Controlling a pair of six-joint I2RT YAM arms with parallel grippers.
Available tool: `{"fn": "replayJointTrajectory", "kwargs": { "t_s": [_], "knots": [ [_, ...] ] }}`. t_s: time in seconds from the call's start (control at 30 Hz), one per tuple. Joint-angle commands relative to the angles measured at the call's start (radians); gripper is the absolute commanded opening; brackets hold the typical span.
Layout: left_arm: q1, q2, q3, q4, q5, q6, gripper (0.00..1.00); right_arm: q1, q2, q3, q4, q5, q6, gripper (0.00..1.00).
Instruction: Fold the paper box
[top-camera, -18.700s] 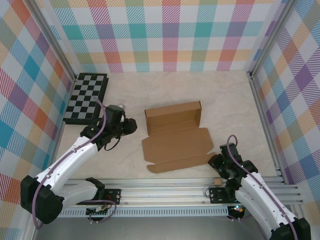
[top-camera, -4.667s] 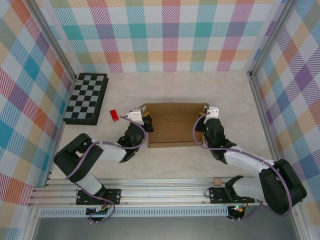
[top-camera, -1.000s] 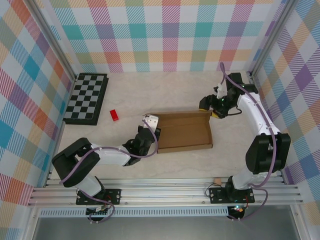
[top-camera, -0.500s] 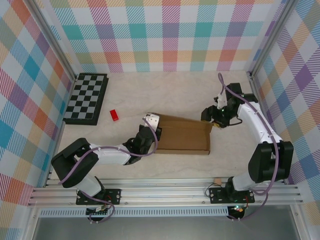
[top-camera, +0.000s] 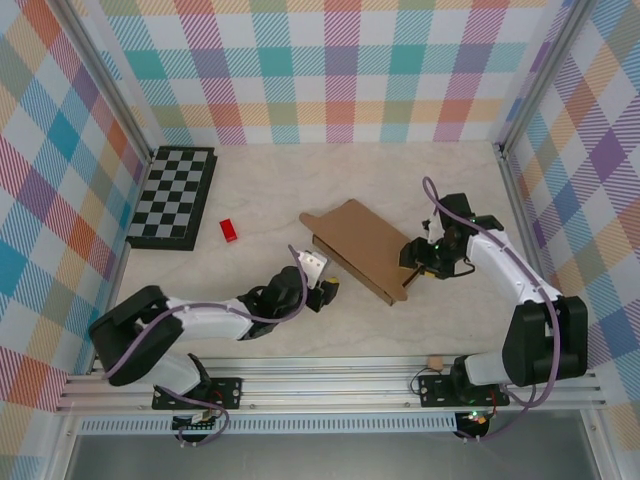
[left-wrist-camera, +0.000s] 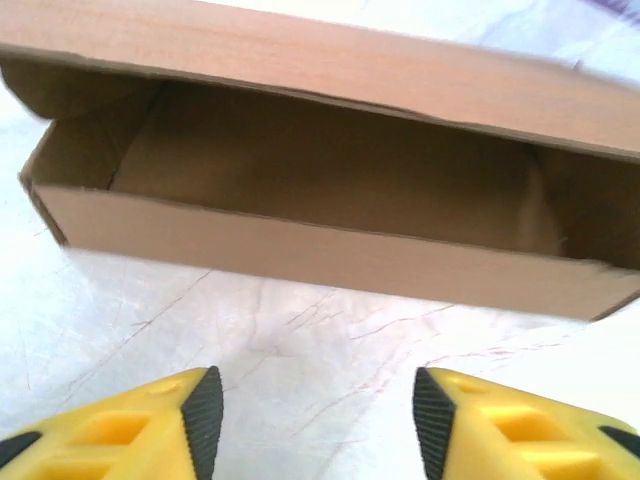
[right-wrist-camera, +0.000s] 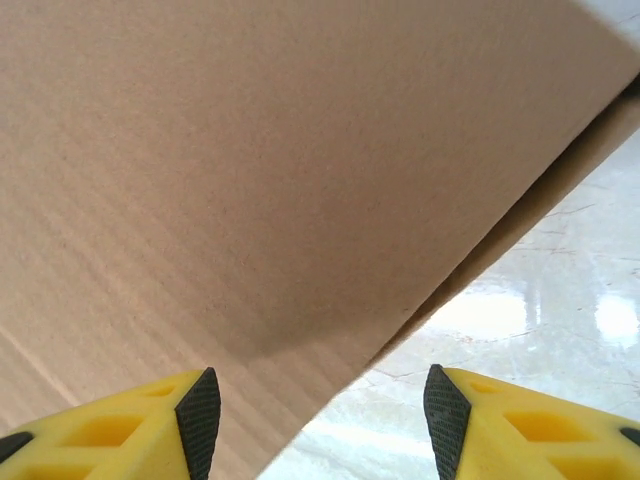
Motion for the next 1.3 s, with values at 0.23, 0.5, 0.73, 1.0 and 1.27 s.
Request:
{"fn": "replayJointTrajectory", "kwargs": {
  "t_s": [0.23, 0.5, 0.73, 1.0, 1.27],
  "knots": [
    [0.079, -0.468, 0.070, -0.596, 0.043, -0.111, 0.64, 0.002, -0.023, -0.017, 0.042, 0.058, 0.019, 0.59],
    [0.361, -0.227, 0.574, -0.920, 0.315, -0.142, 0.66, 0.005, -0.065, -0.011, 0.038, 0.105, 0.040, 0.61],
    [0.422, 0.291, 1.049, -1.012, 0.419, -0.051, 0.71, 0.008, -0.148, -0.067, 0.030, 0.120, 0.159, 0.67],
    [0.449, 0.837, 1.709, -1.359, 0.545, 0.073, 0.62, 0.008, -0.186, -0.169, 0.151, -0.071, 0.296, 0.67],
    [0.449, 0.858, 1.644, -1.379, 0.576, 0.025, 0.43, 0.008, -0.085, -0.174, 0.194, -0.053, 0.253, 0.66]
  ]
}}
